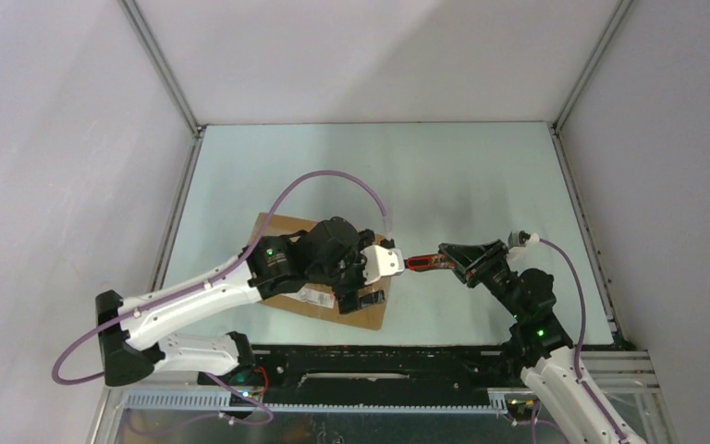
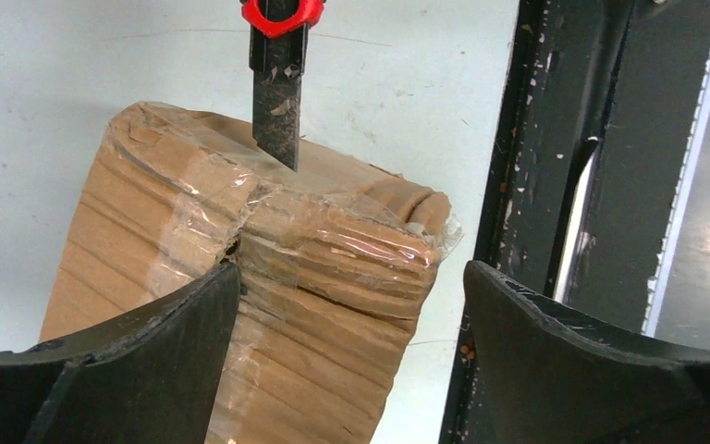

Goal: Unpack the express box
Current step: Cut the express box at the center of the board.

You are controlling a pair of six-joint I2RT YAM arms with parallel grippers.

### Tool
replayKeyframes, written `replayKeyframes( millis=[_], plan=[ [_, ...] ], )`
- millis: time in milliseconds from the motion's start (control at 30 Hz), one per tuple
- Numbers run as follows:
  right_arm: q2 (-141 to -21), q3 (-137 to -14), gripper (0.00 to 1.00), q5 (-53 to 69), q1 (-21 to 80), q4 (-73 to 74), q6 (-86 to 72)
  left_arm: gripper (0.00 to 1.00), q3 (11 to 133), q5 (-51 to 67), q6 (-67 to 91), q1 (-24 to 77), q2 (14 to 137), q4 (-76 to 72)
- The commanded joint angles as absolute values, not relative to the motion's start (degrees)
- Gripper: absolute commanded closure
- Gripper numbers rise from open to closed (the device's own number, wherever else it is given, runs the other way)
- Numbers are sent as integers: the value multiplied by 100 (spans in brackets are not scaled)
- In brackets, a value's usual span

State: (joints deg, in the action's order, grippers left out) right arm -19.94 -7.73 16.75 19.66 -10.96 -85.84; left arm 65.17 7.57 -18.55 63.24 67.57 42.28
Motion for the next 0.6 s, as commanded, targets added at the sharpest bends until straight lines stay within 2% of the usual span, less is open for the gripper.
replayKeyframes(
  millis=[0, 233, 400, 567],
  plan=[
    [-2013, -791, 100, 1709, 1989, -1652, -8821, 10, 6282, 720, -2013, 6341, 6899, 4013],
    [-1907, -793, 100, 1269, 2015, -1344, -8992, 38, 6314, 802, -2016, 6371, 6932, 3979],
    [-1818, -842, 100, 844, 2061, -1090, -9063, 50, 6252, 758, -2021, 6413, 6935, 3990],
    [-2167, -875, 100, 855, 2155, -1463, -9088, 60, 6179, 694, -2081, 6474, 6892, 3956]
  ],
)
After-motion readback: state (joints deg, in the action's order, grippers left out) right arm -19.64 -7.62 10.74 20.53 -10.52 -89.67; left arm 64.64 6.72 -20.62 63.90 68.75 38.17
